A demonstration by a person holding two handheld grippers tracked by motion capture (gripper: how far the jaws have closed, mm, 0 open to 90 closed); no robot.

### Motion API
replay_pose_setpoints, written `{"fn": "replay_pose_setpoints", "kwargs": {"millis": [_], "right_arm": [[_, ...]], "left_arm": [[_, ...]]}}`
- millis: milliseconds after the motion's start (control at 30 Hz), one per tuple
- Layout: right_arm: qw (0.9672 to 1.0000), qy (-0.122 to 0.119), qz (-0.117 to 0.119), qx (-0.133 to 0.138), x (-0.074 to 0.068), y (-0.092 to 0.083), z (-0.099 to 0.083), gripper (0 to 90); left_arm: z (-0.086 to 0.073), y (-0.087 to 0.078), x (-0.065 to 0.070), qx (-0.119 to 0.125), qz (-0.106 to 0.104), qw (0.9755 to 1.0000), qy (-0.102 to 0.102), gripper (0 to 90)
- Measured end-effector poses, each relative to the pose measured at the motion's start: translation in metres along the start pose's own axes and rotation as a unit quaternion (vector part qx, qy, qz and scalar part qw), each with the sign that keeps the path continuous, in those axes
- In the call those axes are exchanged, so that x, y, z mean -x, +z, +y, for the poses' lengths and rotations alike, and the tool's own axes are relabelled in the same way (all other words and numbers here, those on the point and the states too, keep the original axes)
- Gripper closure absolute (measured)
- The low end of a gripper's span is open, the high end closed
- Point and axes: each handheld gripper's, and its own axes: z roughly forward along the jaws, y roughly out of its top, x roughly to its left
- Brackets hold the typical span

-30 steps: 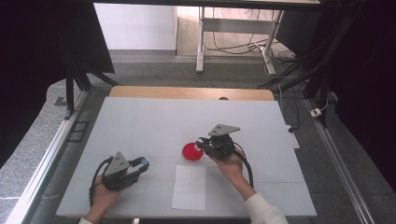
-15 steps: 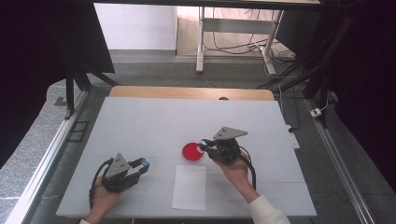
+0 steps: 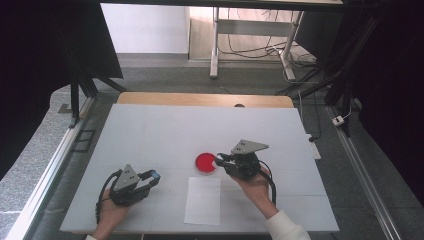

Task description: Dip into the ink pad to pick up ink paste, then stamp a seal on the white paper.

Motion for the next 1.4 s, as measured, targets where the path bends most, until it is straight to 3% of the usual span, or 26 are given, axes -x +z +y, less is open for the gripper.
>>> {"fn": "replay_pose_setpoints", "kwargs": {"millis": [200,1400], "right_arm": [[0.9998,0.006,0.021,0.005,-0.003,-0.005,-0.002,75.3],[0.9985,-0.013,0.051,-0.016,-0.025,-0.009,-0.014,75.3]], "left_arm": [[0.0,0.0,0.0,0.0,0.0,1.0,0.0,65.4],[0.0,0.0,0.002,-0.002,0.001,1.0,0.0,65.3]]}}
